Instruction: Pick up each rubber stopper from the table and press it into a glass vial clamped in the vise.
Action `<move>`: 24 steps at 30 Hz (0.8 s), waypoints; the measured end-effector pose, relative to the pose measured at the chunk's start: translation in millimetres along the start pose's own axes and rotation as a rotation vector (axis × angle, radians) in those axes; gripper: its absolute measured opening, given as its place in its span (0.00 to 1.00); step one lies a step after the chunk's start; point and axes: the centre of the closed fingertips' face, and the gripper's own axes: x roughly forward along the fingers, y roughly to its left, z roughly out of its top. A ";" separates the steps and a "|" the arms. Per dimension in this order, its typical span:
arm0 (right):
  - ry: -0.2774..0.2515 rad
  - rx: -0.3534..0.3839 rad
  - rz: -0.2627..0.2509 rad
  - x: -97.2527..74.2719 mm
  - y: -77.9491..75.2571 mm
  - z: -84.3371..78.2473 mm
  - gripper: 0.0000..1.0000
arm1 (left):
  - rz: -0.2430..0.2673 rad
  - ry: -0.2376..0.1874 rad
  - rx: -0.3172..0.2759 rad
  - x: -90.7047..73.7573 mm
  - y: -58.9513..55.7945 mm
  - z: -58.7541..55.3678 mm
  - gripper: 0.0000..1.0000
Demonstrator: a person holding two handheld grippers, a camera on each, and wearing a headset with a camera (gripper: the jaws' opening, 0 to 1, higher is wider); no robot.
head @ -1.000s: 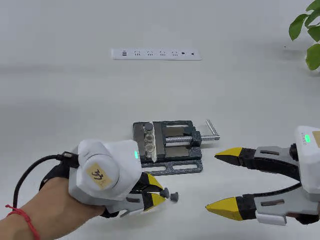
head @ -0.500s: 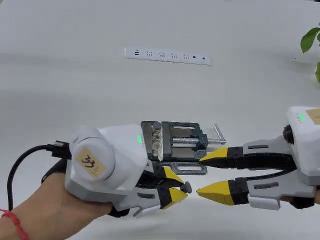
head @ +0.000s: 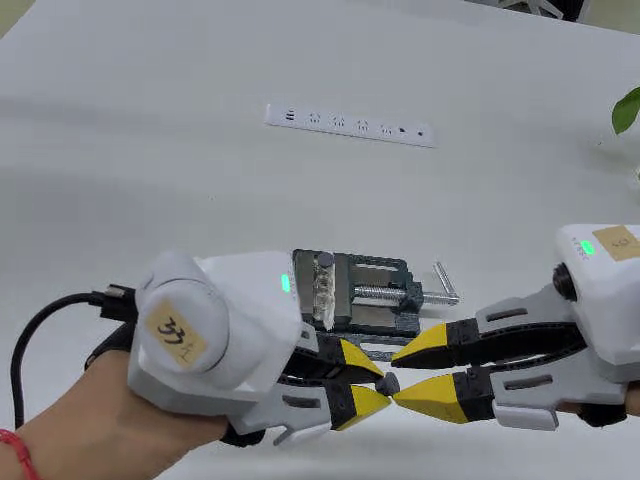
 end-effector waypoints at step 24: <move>0.026 -0.036 0.014 0.1 1.8 3.6 0.07 | 0.006 -0.031 -0.014 -5.4 -0.3 6.9 0.05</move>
